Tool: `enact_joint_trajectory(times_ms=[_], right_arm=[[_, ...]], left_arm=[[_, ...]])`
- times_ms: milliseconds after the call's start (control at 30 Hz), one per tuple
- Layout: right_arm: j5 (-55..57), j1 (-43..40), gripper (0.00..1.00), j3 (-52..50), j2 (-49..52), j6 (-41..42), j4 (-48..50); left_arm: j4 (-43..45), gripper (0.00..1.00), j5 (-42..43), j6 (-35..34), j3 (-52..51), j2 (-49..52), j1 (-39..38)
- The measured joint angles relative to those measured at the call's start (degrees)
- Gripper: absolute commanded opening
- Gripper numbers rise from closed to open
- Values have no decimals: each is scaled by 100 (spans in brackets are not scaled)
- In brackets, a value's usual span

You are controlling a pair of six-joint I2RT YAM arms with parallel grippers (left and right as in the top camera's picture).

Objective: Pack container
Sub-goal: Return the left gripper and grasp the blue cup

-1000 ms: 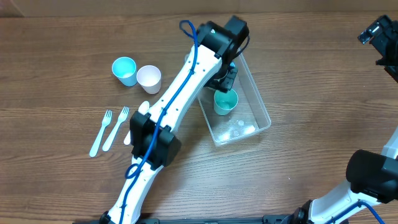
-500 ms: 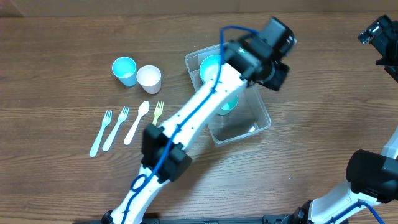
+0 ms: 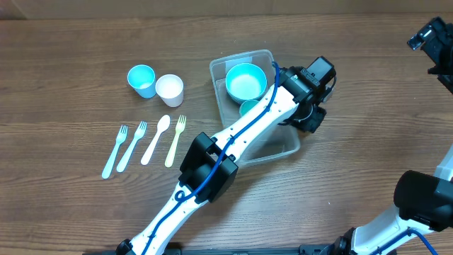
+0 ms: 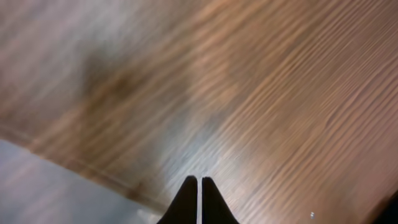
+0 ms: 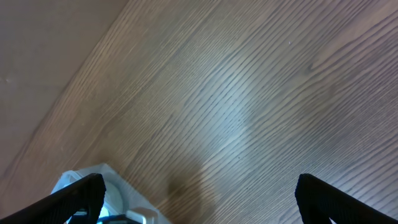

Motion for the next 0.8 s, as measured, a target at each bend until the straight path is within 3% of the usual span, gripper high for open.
enact_joint_trajectory(times_ms=[267, 400, 533, 600, 633, 700, 800], right_arm=[[2, 2, 100, 2, 0, 2, -2], [0, 2, 100, 2, 0, 4, 0], [0, 2, 100, 0, 0, 4, 0], [0, 2, 100, 0, 0, 2, 0], [0, 0, 100, 2, 0, 4, -2], [0, 2, 100, 2, 0, 2, 0], [2, 2, 100, 2, 0, 0, 0]], left_arm=[[-1102, 4, -192, 0, 94, 0, 0], [-1528, 11, -428, 2, 479, 0, 2], [-1860, 28, -715, -4, 1421, 7, 37], [-2022, 53, -833, 0, 2122, 2, 105], [-2055, 58, -846, -22, 2245, 2, 111], [-2330, 60, -1126, -57, 3139, -129, 295], [-2542, 65, -1545, -153, 3445, -645, 697]])
